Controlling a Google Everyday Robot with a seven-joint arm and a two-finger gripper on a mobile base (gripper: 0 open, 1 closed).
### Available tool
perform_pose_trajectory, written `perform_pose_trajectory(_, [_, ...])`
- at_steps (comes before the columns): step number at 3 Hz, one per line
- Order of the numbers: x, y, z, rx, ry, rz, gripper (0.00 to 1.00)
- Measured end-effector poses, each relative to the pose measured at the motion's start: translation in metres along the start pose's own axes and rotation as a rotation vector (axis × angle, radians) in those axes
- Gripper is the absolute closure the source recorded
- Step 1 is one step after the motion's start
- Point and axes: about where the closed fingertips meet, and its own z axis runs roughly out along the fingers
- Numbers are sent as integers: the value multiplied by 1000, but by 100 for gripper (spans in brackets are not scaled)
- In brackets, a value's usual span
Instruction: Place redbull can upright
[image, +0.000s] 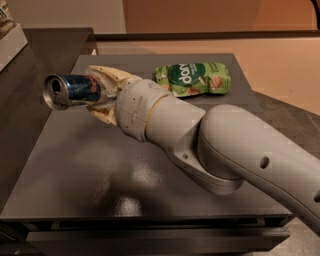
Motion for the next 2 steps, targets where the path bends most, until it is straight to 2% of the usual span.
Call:
perform_pose_trajectory(1, [-2, -2, 1, 5, 2, -6, 100])
perform_pose_trajectory(2, [-1, -4, -2, 21, 72, -88, 100])
